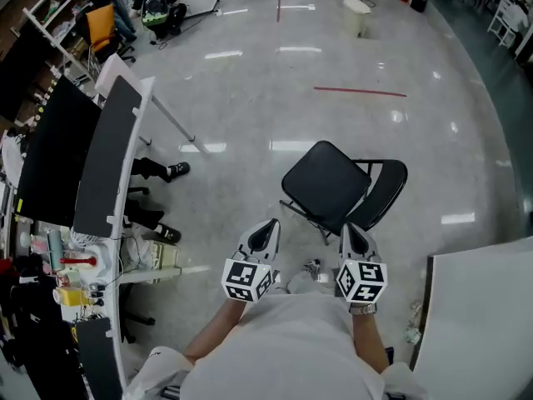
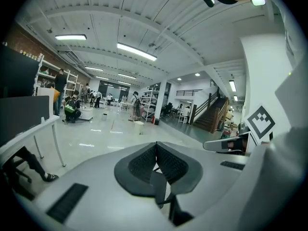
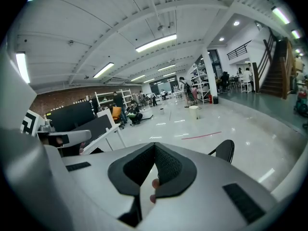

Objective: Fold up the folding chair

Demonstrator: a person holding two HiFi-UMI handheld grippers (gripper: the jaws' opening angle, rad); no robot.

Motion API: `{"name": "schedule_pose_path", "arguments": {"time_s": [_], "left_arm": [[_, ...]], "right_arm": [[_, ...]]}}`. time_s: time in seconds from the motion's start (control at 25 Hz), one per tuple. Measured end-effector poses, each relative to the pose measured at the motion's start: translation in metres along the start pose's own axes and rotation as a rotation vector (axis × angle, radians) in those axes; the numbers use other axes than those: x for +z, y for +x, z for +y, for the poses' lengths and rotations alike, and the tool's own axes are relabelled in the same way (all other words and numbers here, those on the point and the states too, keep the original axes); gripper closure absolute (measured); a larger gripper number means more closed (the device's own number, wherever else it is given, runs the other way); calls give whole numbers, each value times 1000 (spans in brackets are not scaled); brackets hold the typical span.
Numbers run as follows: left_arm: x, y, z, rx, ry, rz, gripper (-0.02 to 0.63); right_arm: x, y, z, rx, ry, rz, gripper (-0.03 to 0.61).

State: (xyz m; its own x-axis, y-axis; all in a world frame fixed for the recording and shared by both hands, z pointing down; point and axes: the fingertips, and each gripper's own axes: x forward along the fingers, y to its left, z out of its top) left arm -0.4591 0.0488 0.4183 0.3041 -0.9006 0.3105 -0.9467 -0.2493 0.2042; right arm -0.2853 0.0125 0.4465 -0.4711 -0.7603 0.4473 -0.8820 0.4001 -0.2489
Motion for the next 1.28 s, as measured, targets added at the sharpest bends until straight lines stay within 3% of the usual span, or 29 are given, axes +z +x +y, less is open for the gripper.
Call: {"name": "schedule_pose_path", "arguments": {"time_s": [0.48,0.88,1.28], "left_arm": [[15,72,-25,-73,38,19,603],[32,137,-38,-281,90,53,603],[63,197,1,-452,126,84,603]], "right_arm": [[23,24,-56,-61,41,-19,574],[33,25,-101,-275,132,-52,574],[50,59,-93,-450,208,-74,574]]}}
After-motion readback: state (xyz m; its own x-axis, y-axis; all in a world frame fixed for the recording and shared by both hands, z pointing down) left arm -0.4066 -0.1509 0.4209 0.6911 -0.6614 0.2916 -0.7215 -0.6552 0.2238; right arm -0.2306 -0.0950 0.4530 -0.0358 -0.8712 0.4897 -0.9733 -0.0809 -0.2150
